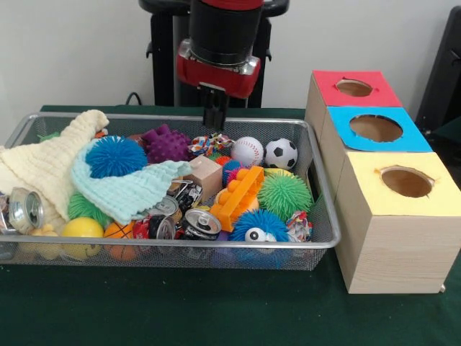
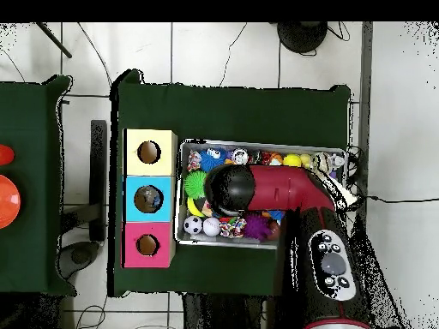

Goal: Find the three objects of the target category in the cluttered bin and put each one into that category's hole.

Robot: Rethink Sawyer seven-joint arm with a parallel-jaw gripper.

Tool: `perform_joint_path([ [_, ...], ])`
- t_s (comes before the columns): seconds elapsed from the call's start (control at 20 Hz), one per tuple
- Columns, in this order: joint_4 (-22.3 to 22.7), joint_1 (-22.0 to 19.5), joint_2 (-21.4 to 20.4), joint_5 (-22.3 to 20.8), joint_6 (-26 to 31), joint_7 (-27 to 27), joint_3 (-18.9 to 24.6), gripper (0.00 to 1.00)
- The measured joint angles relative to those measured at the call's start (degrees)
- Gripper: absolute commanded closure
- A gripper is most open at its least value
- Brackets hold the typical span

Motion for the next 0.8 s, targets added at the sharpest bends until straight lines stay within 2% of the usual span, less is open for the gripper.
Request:
perform_joint_path([
  [0.8, 0.0, 7.5, 2.3, 0.0, -4.0, 0.0, -0.5, 1.0],
])
